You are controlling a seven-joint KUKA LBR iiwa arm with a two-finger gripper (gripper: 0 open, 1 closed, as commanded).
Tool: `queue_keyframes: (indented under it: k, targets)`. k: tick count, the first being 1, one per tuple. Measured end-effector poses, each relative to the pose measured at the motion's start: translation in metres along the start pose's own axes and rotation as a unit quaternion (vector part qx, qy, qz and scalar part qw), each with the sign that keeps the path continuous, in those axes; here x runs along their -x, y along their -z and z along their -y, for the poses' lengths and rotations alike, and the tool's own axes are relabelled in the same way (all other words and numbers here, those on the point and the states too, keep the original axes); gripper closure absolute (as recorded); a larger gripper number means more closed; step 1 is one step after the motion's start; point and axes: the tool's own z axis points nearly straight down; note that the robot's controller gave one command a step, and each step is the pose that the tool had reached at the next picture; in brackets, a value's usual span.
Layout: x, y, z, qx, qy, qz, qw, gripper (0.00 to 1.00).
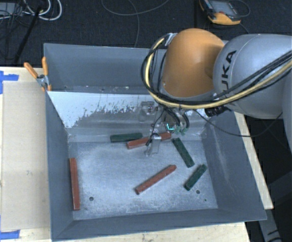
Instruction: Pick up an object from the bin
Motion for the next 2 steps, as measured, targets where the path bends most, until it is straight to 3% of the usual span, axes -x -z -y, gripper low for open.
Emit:
queue_keyframes:
  k: [1, 2]
  targets:
    - [-0.040, -0.082, 0.030, -0.001, -0.019, -0.0017, 0.9998, 0.00]
    - [-0.119, -0.139, 0.024, -0.001, -0.036, -0.0023, 0.9994, 0.00]
